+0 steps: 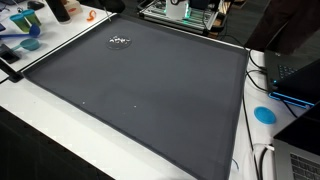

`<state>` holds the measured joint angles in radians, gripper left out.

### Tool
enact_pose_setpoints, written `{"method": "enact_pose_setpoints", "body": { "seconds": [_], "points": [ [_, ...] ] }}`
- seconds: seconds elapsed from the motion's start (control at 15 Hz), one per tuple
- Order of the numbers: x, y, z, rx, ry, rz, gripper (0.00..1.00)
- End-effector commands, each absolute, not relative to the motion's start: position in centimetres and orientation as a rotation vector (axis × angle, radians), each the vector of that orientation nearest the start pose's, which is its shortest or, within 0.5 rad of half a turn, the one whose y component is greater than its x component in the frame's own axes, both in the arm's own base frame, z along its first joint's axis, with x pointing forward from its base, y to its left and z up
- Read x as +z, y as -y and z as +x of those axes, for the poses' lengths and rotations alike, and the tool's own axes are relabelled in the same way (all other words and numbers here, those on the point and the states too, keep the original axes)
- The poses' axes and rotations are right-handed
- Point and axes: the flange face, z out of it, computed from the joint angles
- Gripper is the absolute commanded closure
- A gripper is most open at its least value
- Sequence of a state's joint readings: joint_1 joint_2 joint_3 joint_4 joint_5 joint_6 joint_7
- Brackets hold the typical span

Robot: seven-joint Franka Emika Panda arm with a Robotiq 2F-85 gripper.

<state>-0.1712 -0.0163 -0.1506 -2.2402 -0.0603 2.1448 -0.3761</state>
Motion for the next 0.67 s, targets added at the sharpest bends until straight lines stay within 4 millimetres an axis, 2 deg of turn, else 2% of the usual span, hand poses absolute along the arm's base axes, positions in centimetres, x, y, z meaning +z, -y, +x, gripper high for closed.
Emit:
{"method": "enact_pose_setpoints", "body": {
  "seconds": [0.0,0.2,0.27,0.6],
  "points": [
    [36.9,16.4,48.5,0.144,0.141,-3.152,0.86],
    [36.9,16.4,48.4,0.146,0.141,-3.151,0.86],
    [36.1,16.7,48.6,0.156,0.131,-3.154,0.96],
    [33.3,17.6,49.3,0.151,0.119,-3.154,0.96]
  ]
}}
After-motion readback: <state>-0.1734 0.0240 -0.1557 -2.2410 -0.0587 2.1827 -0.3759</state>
